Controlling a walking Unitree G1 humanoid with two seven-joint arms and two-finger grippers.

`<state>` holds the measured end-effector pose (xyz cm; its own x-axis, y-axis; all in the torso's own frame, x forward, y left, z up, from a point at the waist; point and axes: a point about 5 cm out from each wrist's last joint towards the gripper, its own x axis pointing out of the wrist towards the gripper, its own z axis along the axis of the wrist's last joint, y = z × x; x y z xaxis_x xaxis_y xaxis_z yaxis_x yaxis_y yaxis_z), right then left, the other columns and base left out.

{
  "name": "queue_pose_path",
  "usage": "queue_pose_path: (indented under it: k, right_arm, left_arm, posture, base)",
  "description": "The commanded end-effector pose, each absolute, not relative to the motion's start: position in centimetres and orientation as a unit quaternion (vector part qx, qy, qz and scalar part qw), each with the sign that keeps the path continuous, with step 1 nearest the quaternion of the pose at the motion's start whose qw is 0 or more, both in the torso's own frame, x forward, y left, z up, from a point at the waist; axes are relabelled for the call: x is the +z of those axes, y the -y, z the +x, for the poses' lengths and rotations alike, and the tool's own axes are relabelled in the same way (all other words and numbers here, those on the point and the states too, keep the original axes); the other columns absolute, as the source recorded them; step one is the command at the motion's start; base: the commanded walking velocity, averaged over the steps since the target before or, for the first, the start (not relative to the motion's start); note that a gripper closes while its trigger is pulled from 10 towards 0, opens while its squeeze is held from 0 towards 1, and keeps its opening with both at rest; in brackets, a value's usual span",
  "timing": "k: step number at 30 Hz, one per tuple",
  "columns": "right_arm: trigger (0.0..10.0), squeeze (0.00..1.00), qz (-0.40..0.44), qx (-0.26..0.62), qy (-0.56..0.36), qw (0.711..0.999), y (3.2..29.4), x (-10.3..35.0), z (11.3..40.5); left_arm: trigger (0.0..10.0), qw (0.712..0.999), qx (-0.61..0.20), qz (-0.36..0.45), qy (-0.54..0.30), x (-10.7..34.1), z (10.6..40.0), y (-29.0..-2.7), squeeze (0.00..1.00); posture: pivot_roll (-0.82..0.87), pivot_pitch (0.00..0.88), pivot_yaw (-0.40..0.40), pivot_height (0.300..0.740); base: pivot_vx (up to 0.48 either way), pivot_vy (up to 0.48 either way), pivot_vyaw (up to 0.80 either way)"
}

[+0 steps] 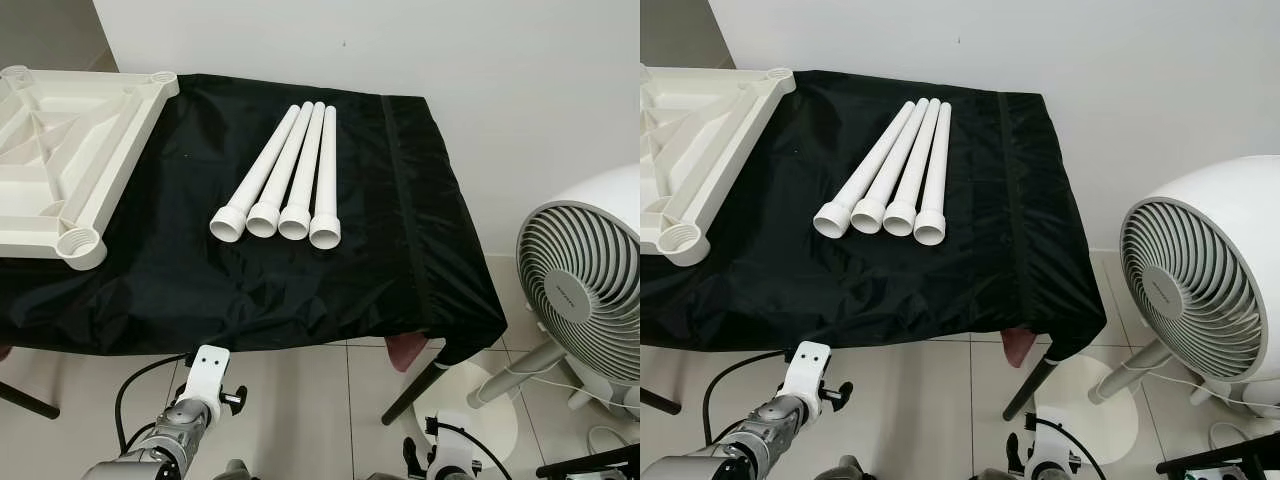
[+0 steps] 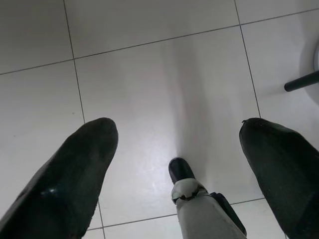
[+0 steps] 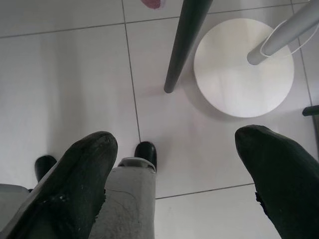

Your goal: Building children table

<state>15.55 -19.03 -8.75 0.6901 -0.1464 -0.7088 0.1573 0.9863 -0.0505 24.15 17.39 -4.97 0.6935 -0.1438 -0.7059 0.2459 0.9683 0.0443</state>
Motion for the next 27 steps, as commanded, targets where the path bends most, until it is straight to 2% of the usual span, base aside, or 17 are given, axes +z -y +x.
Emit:
queue_pose_path:
  k: [1, 3, 4, 5, 8, 21, 27]
  right_arm:
    - [10.0, 1.00, 0.004, -0.081, -0.399, 0.913, 18.8, -9.0, 15.1]
    - [10.0, 1.00, 0.006, -0.081, -0.399, 0.913, 18.8, -9.0, 15.1]
    - [10.0, 0.82, 0.006, -0.081, -0.400, 0.913, 18.9, -9.0, 15.2]
    - [10.0, 0.00, 0.007, -0.081, -0.399, 0.913, 18.9, -9.0, 15.2]
    - [10.0, 0.00, 0.007, -0.090, -0.396, 0.914, 19.2, -8.9, 15.4]
    - [10.0, 0.00, 0.001, -0.091, -0.398, 0.913, 19.1, -8.8, 15.9]
    - [10.0, 0.00, 0.012, -0.126, -0.387, 0.913, 19.8, -8.6, 16.0]
  left_arm:
    - [10.0, 0.911, -0.150, 0.059, -0.380, -5.1, 23.9, -16.9, 1.00]
    - [10.0, 0.911, -0.148, 0.061, -0.379, -5.0, 24.0, -16.9, 1.00]
    - [10.0, 0.912, -0.145, 0.053, -0.379, -5.0, 24.0, -16.9, 0.46]
    - [10.0, 0.913, -0.141, 0.045, -0.381, -5.0, 24.0, -16.9, 0.00]
    - [10.0, 0.917, -0.134, 0.035, -0.375, -4.9, 24.2, -16.7, 0.00]
    - [10.0, 0.915, -0.130, 0.047, -0.380, -5.0, 24.3, -16.2, 0.00]
    - [10.0, 0.909, -0.152, 0.056, -0.384, -5.0, 24.3, -15.5, 0.00]
  posture:
    - [0.01, 0.000, -0.007, 0.740]
    - [0.01, 0.000, -0.007, 0.740]
    - [0.01, 0.000, 0.000, 0.740]
    - [0.01, 0.000, 0.000, 0.740]
    - [0.01, 0.000, 0.020, 0.740]
    - [0.02, 0.000, 0.013, 0.740]
    - [-0.08, 0.000, 0.103, 0.740]
  base:
    - [0.000, 0.000, 0.00]
    - [0.000, 0.000, 0.00]
    - [0.000, 0.000, 0.00]
    - [0.000, 0.000, 0.00]
    - [0.000, 0.000, 0.00]
    - [0.000, 0.000, 0.00]
    - [0.000, 0.000, 0.00]
